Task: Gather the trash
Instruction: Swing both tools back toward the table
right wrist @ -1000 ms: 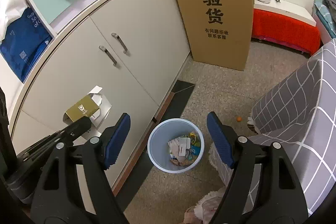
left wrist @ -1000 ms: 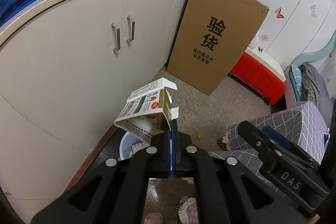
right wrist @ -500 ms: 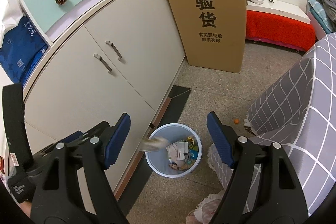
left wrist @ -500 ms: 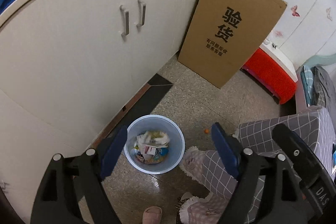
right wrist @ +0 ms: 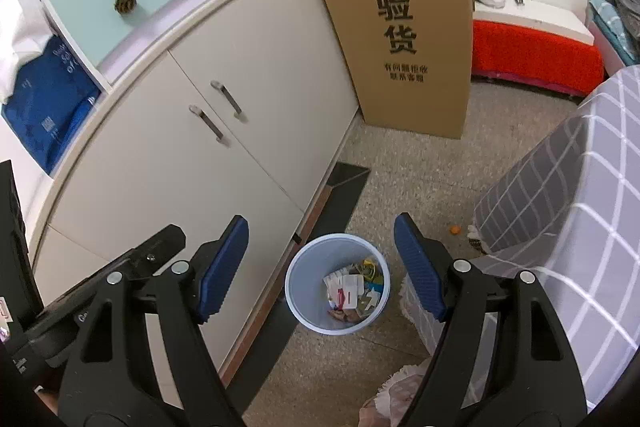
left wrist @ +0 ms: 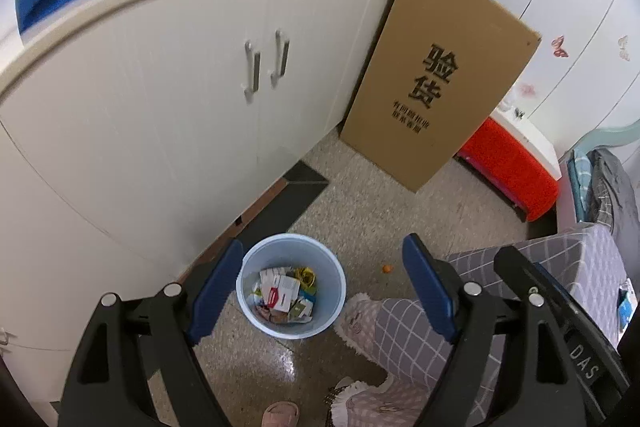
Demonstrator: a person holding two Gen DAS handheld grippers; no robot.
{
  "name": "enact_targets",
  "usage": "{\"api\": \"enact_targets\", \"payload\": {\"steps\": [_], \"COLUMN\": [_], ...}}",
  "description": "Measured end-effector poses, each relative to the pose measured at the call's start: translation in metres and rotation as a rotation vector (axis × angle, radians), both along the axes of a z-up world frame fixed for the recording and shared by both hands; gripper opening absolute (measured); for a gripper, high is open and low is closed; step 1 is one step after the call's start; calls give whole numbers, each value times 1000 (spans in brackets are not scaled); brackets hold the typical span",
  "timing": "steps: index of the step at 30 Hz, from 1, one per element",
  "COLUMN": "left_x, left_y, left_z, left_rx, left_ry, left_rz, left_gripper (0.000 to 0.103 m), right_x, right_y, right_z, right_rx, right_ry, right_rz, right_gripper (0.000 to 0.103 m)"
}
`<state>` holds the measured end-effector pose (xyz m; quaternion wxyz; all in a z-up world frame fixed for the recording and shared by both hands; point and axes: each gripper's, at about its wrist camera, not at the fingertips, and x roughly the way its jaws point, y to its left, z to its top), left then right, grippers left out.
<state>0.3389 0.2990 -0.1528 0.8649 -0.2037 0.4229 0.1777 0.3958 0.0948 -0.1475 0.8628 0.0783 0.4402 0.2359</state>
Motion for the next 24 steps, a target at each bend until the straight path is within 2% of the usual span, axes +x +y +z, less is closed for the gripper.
{"api": "enact_targets", "payload": {"steps": [5, 11, 18, 24], "left_x": [-7, -3, 9, 23], "left_y": [-29, -102, -213, -316], "left_z": [32, 69, 90, 91], "left_rx": [18, 52, 84, 101], "left_ry": [-57, -120, -149, -150], "left_rz": [-31, -142, -291, -469], "left_gripper": [80, 81, 81, 84], "right_x": [-9, -22, -39, -55], "right_y": [-36, -109, -235, -349], "right_z": [30, 65, 84, 83], "right_rx": [33, 56, 90, 113], "right_ry": [-36, -99, -129, -145], "right_rz": [-23, -104, -261, -431], "right_gripper": [74, 76, 76, 76]}}
